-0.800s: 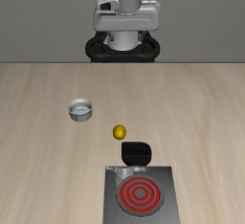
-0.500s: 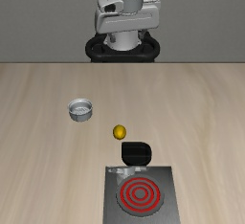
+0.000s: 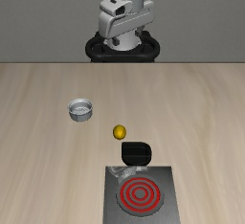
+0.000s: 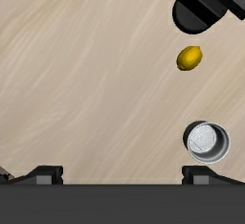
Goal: Pick up the lemon and place it on the ramekin with the stove turned on
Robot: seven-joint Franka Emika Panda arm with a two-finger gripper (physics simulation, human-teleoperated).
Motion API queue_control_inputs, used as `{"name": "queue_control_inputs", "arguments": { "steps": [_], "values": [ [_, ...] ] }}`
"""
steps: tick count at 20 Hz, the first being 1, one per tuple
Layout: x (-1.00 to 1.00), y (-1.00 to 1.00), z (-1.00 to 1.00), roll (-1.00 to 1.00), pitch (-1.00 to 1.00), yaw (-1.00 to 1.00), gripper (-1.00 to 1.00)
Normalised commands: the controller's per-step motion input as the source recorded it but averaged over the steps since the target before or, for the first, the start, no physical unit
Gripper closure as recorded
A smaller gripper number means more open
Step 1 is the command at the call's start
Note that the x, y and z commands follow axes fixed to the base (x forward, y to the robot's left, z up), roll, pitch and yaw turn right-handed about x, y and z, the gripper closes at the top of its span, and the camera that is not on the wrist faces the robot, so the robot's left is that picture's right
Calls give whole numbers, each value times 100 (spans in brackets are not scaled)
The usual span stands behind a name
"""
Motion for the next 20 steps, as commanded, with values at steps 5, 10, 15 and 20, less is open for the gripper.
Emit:
{"name": "queue_control_inputs", "arguments": {
  "steps": [5,10,15,20],
  "values": [
    [0,0,0,0,0,45,-100],
    [0,0,0,0,0,45,-100],
    [0,0,0,0,0,49,-100],
    [0,0,0,0,0,27,-100]
  ]
}}
